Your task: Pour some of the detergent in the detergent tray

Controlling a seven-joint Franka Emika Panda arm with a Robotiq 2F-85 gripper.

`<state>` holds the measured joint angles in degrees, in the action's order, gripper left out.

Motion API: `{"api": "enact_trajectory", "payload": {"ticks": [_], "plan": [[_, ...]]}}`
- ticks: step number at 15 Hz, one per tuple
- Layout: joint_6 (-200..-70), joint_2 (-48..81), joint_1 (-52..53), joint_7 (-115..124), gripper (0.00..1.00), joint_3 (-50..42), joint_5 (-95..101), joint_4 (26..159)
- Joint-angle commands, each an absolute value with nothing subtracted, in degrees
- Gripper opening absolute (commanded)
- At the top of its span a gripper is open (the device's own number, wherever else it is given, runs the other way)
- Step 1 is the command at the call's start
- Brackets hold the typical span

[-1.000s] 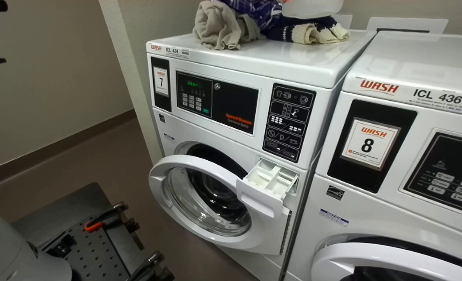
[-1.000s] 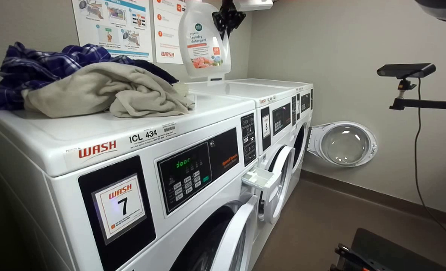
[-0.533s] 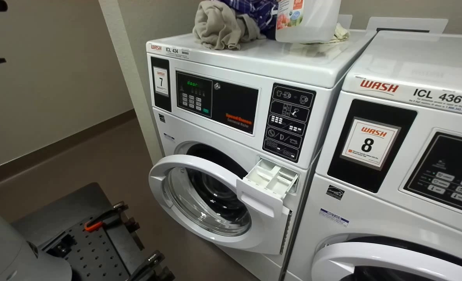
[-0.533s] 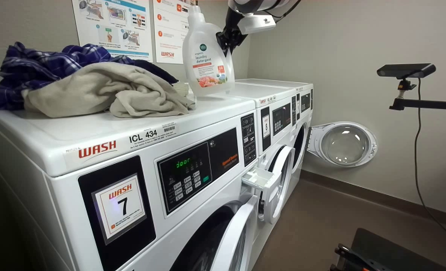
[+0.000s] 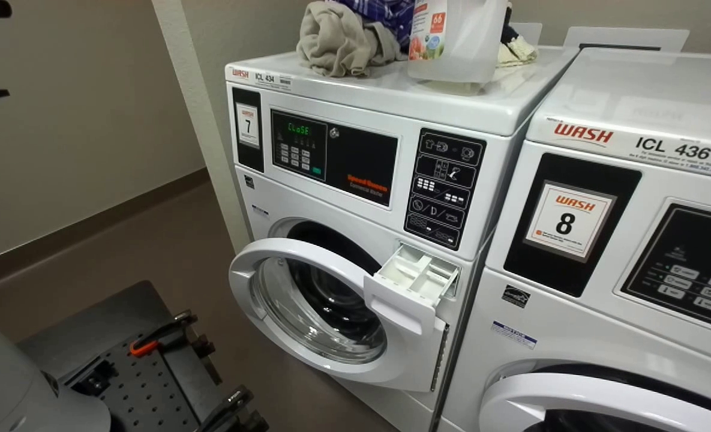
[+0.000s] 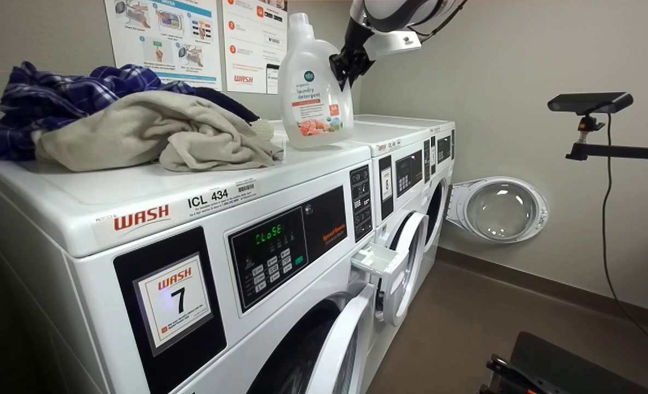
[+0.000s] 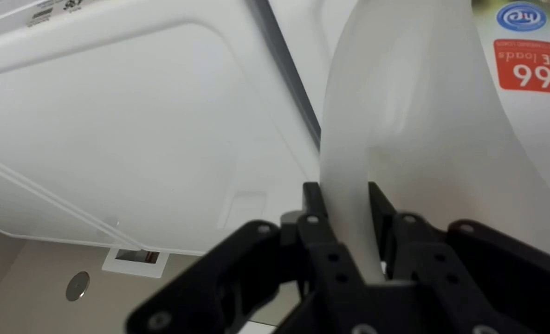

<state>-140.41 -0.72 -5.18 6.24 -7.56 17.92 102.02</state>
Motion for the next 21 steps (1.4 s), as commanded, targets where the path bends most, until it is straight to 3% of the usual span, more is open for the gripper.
{"api": "enact_trajectory", "payload": {"ticks": [1, 7, 21], "plan": [[-142.4, -6.3, -6.2, 7.8, 0.58, -7.2, 19.8, 107.8], [-140.8, -9.3, -7.2, 6.9, 0.99, -6.8, 19.5, 109.2], [-103.7, -15.0, -4.9, -13.2, 1.0, -6.5, 12.5, 93.4]]}}
